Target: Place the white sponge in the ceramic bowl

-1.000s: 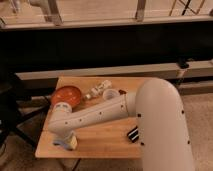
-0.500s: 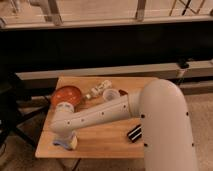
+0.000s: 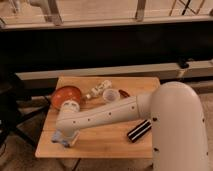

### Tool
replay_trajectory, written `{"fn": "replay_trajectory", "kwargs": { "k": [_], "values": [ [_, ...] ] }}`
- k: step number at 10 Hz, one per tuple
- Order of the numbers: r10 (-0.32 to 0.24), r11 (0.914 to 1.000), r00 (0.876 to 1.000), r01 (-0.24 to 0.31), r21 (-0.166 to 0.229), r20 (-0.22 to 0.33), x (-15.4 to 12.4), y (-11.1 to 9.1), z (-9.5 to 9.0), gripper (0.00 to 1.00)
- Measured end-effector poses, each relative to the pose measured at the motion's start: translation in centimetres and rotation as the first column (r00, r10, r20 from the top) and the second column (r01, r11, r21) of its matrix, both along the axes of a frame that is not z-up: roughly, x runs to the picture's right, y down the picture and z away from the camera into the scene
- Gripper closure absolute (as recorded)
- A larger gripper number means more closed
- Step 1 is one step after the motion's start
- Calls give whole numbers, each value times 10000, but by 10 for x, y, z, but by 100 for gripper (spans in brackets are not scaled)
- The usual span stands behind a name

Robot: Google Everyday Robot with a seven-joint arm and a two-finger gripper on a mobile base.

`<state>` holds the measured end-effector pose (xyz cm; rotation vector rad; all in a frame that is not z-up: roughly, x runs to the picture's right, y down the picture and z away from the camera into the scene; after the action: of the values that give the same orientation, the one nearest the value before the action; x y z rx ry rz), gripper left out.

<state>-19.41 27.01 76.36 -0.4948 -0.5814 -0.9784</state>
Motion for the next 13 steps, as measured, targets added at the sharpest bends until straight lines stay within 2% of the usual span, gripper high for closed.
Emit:
{"fn": "replay_trajectory", "kwargs": {
  "k": [7, 10, 13],
  "values": [
    [147, 9999, 9998, -148, 14, 168, 3, -5, -3, 100],
    [647, 9975, 9944, -621, -339, 830, 13, -14, -10, 100],
    [1113, 9935, 9851, -1072, -377, 1314, 22, -31, -24, 100]
  ]
}}
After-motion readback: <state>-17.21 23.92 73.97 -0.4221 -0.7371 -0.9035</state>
